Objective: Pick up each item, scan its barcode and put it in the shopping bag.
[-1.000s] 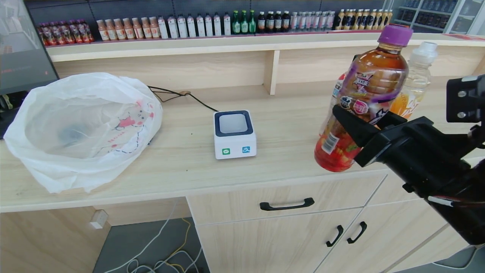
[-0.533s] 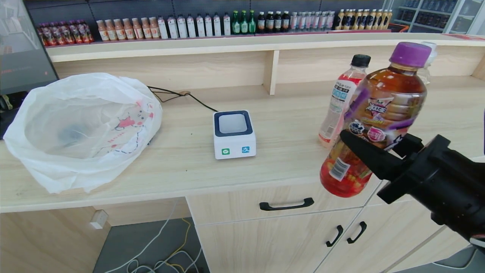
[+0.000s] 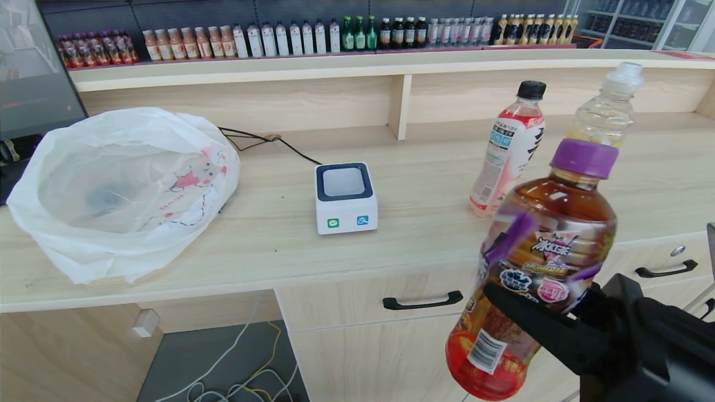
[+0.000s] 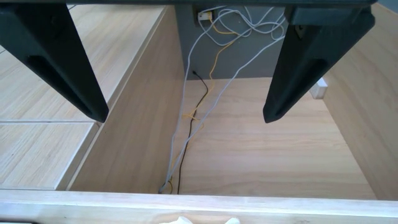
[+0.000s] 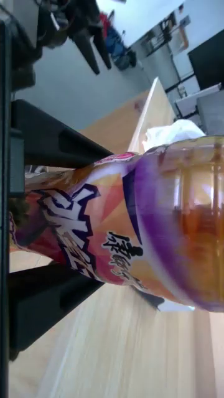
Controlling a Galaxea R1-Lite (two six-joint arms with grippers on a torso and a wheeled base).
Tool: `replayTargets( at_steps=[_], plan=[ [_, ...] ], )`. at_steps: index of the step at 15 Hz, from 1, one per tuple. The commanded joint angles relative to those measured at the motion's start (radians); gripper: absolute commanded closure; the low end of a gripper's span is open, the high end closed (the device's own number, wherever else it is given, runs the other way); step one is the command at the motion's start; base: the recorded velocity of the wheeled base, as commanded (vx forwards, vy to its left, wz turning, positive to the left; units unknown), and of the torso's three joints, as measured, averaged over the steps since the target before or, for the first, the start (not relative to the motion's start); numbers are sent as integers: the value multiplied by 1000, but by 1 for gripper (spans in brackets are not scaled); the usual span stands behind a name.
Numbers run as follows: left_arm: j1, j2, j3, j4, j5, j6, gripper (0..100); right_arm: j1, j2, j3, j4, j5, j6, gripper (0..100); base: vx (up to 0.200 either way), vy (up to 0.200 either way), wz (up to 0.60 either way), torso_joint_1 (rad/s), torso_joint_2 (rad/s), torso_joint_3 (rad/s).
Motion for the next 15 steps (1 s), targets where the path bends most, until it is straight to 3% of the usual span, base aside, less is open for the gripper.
replayTargets(
  at_steps=[1, 4, 8, 15],
  plan=[
    [0, 0, 0, 0, 0, 0, 0, 8, 10, -20, -1, 32, 65, 100, 0, 0, 0, 0, 0, 0],
    [0, 0, 0, 0, 0, 0, 0, 8, 13, -46, -1, 128, 219, 100, 0, 0, 0, 0, 0, 0],
    [0, 0, 0, 0, 0, 0, 0, 10, 97, -112, -24, 138, 400, 100, 0, 0, 0, 0, 0, 0],
    [-2, 0, 0, 0, 0, 0, 0, 106, 295, -192, -212, 138, 478, 100, 0, 0, 0, 0, 0, 0]
  ],
)
